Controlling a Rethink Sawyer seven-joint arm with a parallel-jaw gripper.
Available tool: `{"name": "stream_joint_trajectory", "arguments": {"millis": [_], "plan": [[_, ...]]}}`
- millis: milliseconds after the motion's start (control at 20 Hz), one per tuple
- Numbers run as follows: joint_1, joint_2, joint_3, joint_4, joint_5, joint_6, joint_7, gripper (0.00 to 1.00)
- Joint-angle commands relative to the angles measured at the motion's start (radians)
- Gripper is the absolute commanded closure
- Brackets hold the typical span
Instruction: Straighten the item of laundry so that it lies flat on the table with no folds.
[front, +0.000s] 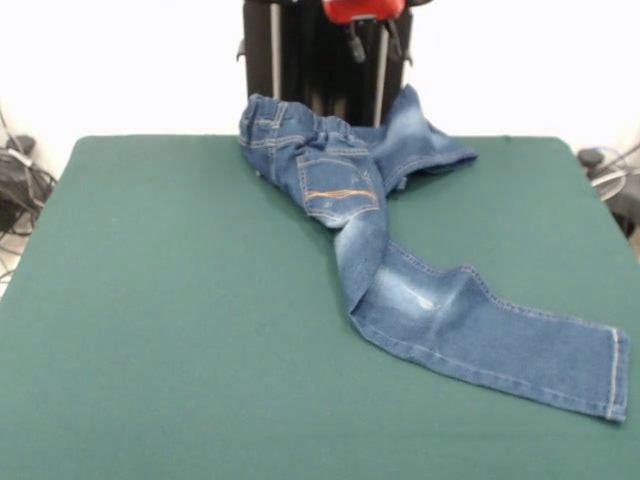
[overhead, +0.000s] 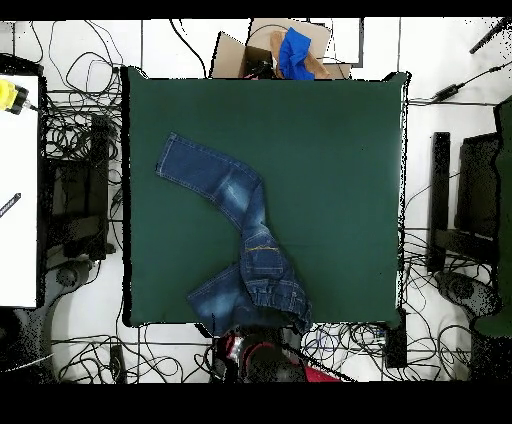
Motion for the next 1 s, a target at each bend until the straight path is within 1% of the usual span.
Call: {"name": "stream_joint_trajectory", "arguments": {"millis": [50, 100, 250, 450, 600, 700, 850, 1000], "plan": [[0.084, -0.106, 0.099, -0.318, 0.007, 0.182, 0.019, 0.00], [0.077, -0.083, 0.110, -0.347, -0.009, 0.190, 0.006, 0.00], [0.096, -0.028, 0.091, -0.425, -0.066, 0.150, -0.008, 0.00], [0.123, -0.006, 0.063, -0.465, -0.111, 0.107, 0.018, 0.00], [0.166, -0.032, 0.033, -0.484, -0.115, 0.114, 0.052, 0.00], [0.175, -0.017, 0.039, -0.511, -0.113, 0.134, 0.057, 0.00], [0.199, 0.006, 0.025, -0.548, -0.124, 0.115, 0.067, 0.00], [0.203, 0.019, 0.016, -0.571, -0.139, 0.100, 0.070, 0.00]]}}
